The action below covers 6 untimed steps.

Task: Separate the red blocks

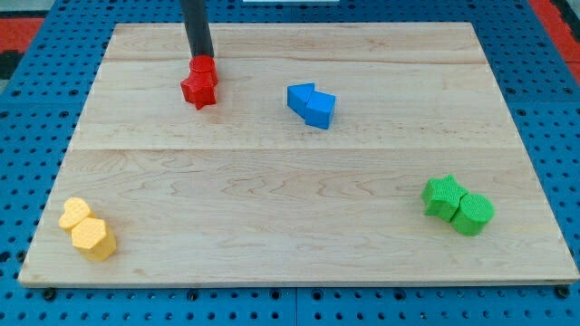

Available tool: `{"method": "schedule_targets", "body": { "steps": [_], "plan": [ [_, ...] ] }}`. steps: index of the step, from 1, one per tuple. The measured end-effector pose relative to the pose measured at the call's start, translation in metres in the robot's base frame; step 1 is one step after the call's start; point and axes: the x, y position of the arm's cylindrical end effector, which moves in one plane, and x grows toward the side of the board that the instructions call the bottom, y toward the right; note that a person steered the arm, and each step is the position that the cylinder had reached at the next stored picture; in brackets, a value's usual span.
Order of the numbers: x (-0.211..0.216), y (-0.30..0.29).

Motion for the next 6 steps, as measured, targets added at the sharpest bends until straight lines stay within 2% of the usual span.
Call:
{"method": "schedule_targets", "body": {
  "steps": [1, 2, 3, 4, 6],
  "plan": [
    [0.032, 0.076],
    [0.055, 0.002],
    [0.021, -0.086],
    [0.001, -0.073],
    [0.008, -0.018]
  ]
}}
